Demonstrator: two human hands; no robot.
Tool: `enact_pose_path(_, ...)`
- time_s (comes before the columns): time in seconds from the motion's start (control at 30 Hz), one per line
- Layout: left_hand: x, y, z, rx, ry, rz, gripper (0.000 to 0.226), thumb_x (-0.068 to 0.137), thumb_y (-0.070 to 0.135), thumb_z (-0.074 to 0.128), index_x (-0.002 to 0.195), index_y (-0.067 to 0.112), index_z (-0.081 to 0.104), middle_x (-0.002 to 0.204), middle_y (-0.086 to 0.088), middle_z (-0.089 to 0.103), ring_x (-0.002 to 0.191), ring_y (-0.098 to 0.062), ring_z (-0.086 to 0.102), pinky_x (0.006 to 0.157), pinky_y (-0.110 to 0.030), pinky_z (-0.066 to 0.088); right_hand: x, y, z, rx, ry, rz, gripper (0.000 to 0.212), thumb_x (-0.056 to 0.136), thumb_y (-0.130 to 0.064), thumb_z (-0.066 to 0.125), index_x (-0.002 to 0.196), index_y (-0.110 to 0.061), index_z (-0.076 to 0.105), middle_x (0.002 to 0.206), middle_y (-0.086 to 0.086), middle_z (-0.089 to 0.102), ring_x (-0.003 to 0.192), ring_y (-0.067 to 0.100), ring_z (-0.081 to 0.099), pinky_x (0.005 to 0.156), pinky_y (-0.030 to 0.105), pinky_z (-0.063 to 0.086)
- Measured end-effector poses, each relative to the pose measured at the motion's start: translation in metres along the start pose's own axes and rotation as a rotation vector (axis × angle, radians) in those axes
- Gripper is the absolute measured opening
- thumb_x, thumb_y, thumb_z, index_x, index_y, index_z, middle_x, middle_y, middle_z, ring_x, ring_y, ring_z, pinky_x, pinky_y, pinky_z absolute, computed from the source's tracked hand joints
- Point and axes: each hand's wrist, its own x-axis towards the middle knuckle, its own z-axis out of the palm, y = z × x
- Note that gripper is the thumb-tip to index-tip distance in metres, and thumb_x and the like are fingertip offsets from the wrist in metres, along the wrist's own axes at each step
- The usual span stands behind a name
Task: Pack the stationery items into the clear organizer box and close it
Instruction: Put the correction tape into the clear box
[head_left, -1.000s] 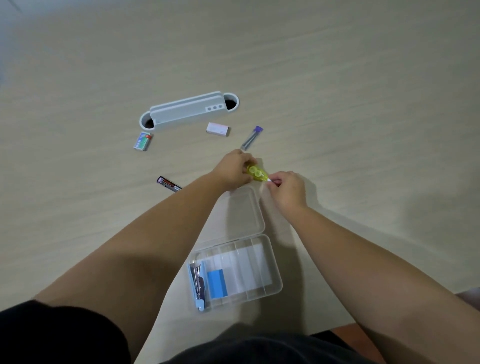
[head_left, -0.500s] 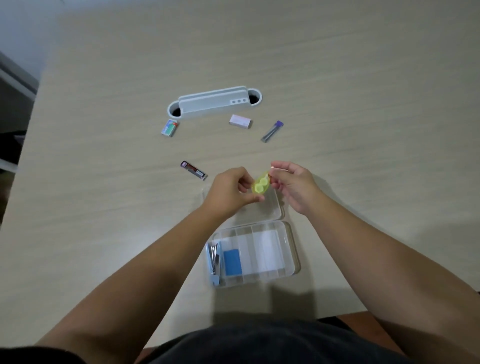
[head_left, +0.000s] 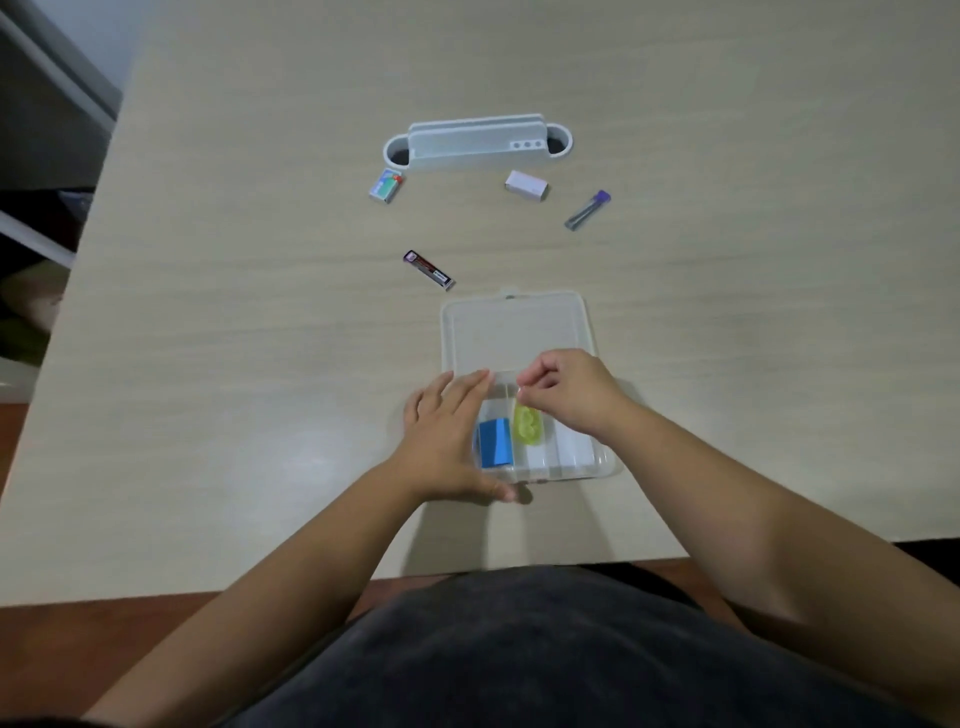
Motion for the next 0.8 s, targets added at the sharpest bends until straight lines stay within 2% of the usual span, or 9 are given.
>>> enact_pose_path(0.13,-0.001,-0.003,0.008,0.004,0.031,0.006,0.133,0.05,0.082,0.066,0.152,0.035,-0.006,0.162,0.015,-0.001,0.151,-0.02,-0.008,0.119,-0.05,-0.002,-0.009,0.002,0.005,-0.178,-0.009,-0.032,0.013,0.079,-0.016,0.069,0.092,-0.015,0.071,0.083,0.0,0.071,0.079,0.015,0.066,0.076,0.026,0.054)
enact_pose_path(0.33,-0.001,-0.003,0.009,-0.009,0.032,-0.003,0.133,0.051,0.08,0.068,0.152,0.035,-0.006,0.162,0.016,-0.003,0.15,-0.018,-0.011,0.119,-0.051,-0.006,-0.017,0.003,0.006,-0.373,-0.07,-0.162,0.019,0.084,-0.017,0.064,0.101,-0.016,0.071,0.093,-0.006,0.069,0.082,0.006,0.06,0.077,0.016,0.044)
enact_pose_path(0.43,-0.001,-0.003,0.006,-0.017,0.004,0.004,0.133,0.05,0.081,0.067,0.152,0.035,-0.005,0.162,0.016,-0.004,0.15,-0.018,-0.012,0.119,-0.053,-0.009,-0.016,0.001,0.0,-0.318,-0.019,-0.177,0.016,0.085,-0.017,0.064,0.098,-0.017,0.073,0.086,-0.01,0.065,0.069,0.002,0.056,0.073,0.019,0.046)
enact_pose_path(0.53,0.001,-0.006,-0.002,-0.109,0.013,0.019,0.129,0.052,0.082,0.066,0.153,0.037,0.001,0.161,0.018,0.001,0.15,-0.016,-0.009,0.118,-0.053,-0.008,-0.004,-0.003,-0.012,-0.207,0.064,-0.162,0.013,0.085,-0.017,0.063,0.094,-0.019,0.073,0.079,-0.012,0.063,0.063,0.001,0.053,0.065,0.013,0.043)
enact_pose_path(0.63,0.02,-0.011,-0.02,-0.272,0.134,-0.022,0.1,0.071,0.073,0.062,0.152,0.035,0.017,0.16,0.014,0.016,0.149,-0.015,0.007,0.12,-0.047,0.006,0.019,-0.012,-0.024,-0.118,0.127,-0.128,0.012,0.084,-0.016,0.063,0.091,-0.02,0.073,0.075,-0.011,0.062,0.062,0.002,0.052,0.059,0.011,0.041)
enact_pose_path(0.7,0.042,-0.017,-0.034,-0.396,0.248,-0.086,0.076,0.083,0.061,0.059,0.148,0.03,0.032,0.155,0.006,0.032,0.144,-0.019,0.025,0.119,-0.046,0.021,0.037,-0.015,-0.031,-0.052,0.165,-0.098,0.013,0.083,-0.014,0.064,0.09,-0.019,0.074,0.077,-0.005,0.065,0.066,0.006,0.054,0.063,0.013,0.043)
enact_pose_path(0.8,0.079,-0.029,-0.056,-0.636,0.355,-0.26,0.052,0.089,0.038,0.062,0.137,0.024,0.049,0.137,-0.005,0.046,0.128,-0.022,0.047,0.108,-0.036,0.038,0.067,-0.018,-0.041,0.016,0.201,-0.015,0.016,0.08,-0.012,0.063,0.087,-0.021,0.074,0.069,-0.003,0.061,0.066,0.013,0.056,0.071,0.026,0.048)
